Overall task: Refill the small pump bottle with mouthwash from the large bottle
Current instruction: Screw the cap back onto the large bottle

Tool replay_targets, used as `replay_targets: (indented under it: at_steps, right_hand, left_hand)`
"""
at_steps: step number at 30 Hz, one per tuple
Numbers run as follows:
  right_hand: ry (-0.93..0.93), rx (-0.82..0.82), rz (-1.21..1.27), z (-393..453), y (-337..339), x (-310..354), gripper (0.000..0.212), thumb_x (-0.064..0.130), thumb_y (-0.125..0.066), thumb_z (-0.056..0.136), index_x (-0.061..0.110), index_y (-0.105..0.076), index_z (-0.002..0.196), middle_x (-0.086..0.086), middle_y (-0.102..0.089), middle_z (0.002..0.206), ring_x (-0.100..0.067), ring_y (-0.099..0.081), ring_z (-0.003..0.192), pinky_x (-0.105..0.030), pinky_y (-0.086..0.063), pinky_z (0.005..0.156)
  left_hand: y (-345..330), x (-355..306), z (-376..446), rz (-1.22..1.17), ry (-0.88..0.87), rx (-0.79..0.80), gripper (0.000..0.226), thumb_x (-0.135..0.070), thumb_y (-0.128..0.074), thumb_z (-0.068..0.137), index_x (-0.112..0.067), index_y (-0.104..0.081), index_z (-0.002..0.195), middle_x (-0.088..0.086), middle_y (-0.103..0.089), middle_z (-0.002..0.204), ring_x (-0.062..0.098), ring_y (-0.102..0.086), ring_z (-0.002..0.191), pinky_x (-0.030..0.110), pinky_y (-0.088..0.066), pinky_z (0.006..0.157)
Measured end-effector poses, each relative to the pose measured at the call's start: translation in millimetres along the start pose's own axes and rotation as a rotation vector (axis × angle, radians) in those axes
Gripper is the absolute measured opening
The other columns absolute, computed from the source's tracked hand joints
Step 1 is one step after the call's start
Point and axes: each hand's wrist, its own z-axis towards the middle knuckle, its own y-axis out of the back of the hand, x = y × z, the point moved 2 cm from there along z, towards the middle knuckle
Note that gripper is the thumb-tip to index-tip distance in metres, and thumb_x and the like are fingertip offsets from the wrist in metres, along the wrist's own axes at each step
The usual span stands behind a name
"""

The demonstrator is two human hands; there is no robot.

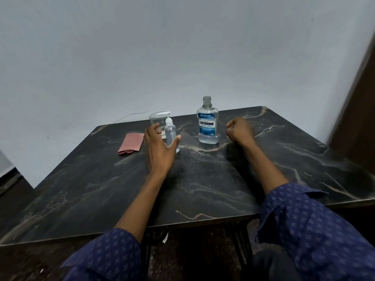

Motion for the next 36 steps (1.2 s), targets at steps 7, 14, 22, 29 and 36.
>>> replay_targets:
  at_steps: [7, 14, 22, 29, 36]
  right_hand:
    - [0.14, -0.026, 0.386, 0, 6, 21, 0.029, 0.014, -0.048, 0.107, 0.014, -0.072, 0.124, 0.001, -0.07, 0.126, -0.012, -0.062, 0.113, -0.025, -0.048, 0.089]
    - [0.144, -0.233, 0.765, 3, 15, 21, 0.023, 0.032, -0.077, 0.095, 0.016, -0.072, 0.111, -0.001, -0.075, 0.112, -0.024, -0.071, 0.11, -0.041, -0.062, 0.093]
    - [0.146, -0.144, 1.044, 1, 19, 28, 0.038, 0.008, -0.082, 0.087, 0.012, -0.06, 0.118, -0.011, -0.069, 0.113, -0.029, -0.074, 0.111, -0.044, -0.061, 0.1]
    - [0.322, -0.114, 0.955, -4, 19, 37, 0.028, 0.016, -0.079, 0.094, 0.008, -0.073, 0.121, -0.005, -0.078, 0.112, -0.007, -0.072, 0.104, -0.028, -0.059, 0.094]
    - [0.426, -0.161, 0.834, -12, 23, 48, 0.027, 0.021, -0.078, 0.094, 0.014, -0.071, 0.118, 0.001, -0.077, 0.112, -0.006, -0.073, 0.105, -0.018, -0.057, 0.085]
  left_hand:
    - [4, -28, -6, -0.056, -0.229, -0.045, 0.017, -0.039, -0.066, 0.099, -0.03, -0.054, 0.108, -0.007, -0.061, 0.092, 0.01, -0.06, 0.081, 0.032, -0.054, 0.07]
    - [-36, -70, -10, 0.136, -0.342, 0.25, 0.064, -0.051, -0.068, 0.098, -0.019, -0.04, 0.147, 0.001, -0.053, 0.142, 0.014, -0.061, 0.119, 0.046, -0.056, 0.104]
    - [-92, -101, 2, -0.069, -0.03, 0.226, 0.117, -0.054, -0.085, 0.083, -0.014, -0.011, 0.165, 0.014, -0.032, 0.165, 0.033, -0.039, 0.15, 0.048, -0.043, 0.117]
    - [-101, -91, 16, -0.083, -0.054, 0.209, 0.082, -0.042, -0.08, 0.093, -0.018, -0.033, 0.157, 0.01, -0.064, 0.138, 0.029, -0.067, 0.117, 0.048, -0.059, 0.093]
    - [-85, -76, 9, -0.178, -0.125, 0.354, 0.08, -0.04, -0.078, 0.095, -0.024, -0.034, 0.16, 0.001, -0.067, 0.139, 0.015, -0.066, 0.114, 0.038, -0.057, 0.102]
